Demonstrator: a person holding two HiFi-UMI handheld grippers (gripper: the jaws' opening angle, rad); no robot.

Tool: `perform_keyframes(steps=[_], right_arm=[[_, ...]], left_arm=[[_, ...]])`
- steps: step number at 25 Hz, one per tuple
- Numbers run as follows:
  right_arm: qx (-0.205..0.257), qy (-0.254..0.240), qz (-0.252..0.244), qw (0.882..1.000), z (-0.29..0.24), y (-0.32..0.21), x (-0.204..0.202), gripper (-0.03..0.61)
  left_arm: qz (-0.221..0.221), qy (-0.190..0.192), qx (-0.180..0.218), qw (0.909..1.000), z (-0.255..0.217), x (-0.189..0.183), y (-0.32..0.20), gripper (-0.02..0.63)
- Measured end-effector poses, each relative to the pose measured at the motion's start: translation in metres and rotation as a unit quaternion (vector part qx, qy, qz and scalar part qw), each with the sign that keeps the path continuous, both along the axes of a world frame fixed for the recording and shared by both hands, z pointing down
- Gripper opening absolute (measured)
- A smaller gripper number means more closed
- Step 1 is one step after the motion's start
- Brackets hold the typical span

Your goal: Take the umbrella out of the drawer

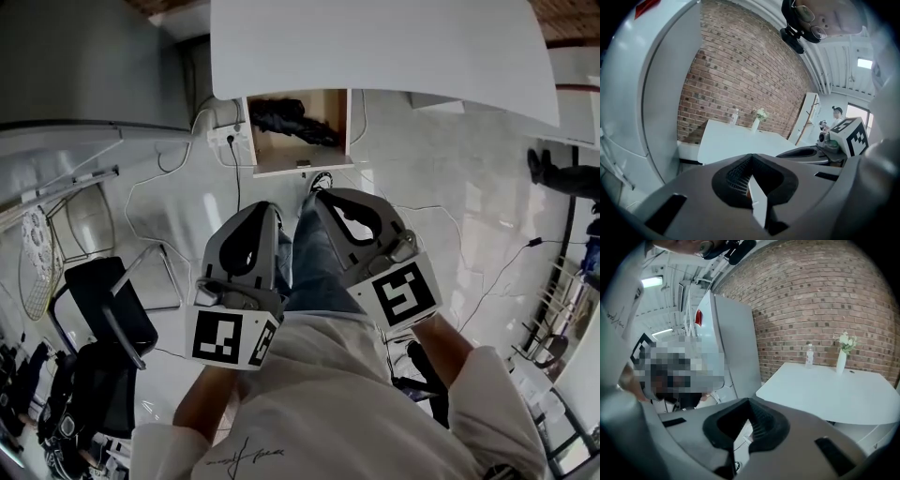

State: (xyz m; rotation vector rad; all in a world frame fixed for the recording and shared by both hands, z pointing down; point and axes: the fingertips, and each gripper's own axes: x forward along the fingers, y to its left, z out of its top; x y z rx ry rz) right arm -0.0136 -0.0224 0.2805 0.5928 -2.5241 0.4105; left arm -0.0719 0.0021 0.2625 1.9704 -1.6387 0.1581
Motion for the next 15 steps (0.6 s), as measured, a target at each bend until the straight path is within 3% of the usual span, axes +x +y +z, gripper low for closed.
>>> perform_keyframes(steps=[6,15], right_arm=[[-0.01,0.012,-0.011,1.0,0.032,-0.016,0.003,0.017],[-0.047,0.034,0.014,0.998,0.098,-0.037,0.013,0.017]], left_arm=[[-0.041,0.008,-0.029,0.9987,0.036,-0.006,-0.005,0.012],[-0.039,-0.015,-0.054,0.9977,0.08,-0.003,-0.012,0.012]])
